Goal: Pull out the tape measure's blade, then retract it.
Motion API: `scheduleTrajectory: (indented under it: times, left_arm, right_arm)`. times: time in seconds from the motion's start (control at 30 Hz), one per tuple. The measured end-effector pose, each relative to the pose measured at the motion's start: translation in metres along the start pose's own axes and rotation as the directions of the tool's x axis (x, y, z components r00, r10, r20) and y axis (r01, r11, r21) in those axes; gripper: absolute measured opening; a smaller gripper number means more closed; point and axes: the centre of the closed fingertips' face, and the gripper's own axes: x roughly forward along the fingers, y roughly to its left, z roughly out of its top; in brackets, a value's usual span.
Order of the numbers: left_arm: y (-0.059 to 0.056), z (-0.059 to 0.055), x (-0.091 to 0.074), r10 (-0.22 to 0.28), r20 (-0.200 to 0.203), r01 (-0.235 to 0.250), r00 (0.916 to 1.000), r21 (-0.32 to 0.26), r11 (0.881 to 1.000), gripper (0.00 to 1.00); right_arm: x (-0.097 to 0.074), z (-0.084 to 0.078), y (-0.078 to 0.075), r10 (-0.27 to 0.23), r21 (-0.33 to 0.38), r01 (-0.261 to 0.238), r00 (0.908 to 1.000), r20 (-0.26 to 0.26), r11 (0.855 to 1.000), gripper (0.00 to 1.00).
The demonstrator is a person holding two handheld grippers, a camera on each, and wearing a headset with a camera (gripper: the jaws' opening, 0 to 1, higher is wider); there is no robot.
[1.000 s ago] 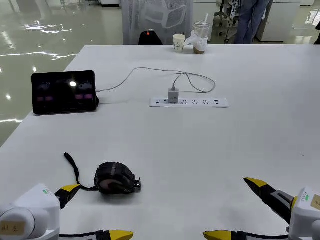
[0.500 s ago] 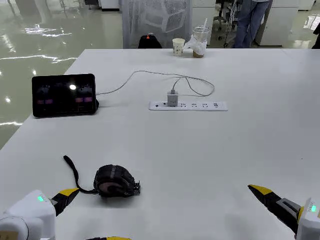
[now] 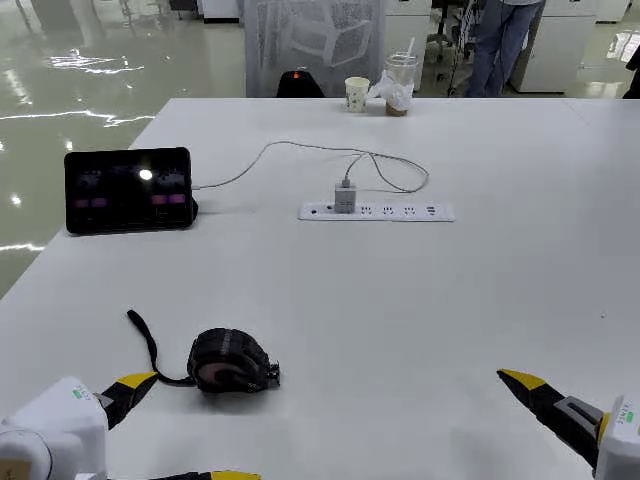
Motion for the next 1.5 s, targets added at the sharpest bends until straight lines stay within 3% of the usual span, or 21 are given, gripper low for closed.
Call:
scheduleTrajectory:
  times: [0.53, 1.07, 1.5]
  left_arm:
    - [-0.0035, 0.0034, -0.0027, -0.016, -0.001, 0.016, 0.9999, -0.002, 1.000, 0.95]
    - [-0.0004, 0.0066, -0.0043, -0.007, 0.010, 0.007, 0.9999, -0.007, 1.000, 0.99]
    - [-0.0007, 0.0047, -0.0048, -0.030, -0.004, 0.030, 0.9995, -0.016, 0.999, 0.99]
  right_arm:
    - [-0.0019, -0.0032, -0.0028, -0.002, -0.007, 0.002, 0.9999, -0.011, 1.000, 0.99]
    - [-0.0034, -0.0032, -0.0039, -0.006, -0.004, 0.006, 0.9999, -0.014, 1.000, 0.99]
    - [-0.0047, -0.0034, -0.0036, -0.007, -0.003, 0.007, 0.9999, -0.014, 1.000, 0.99]
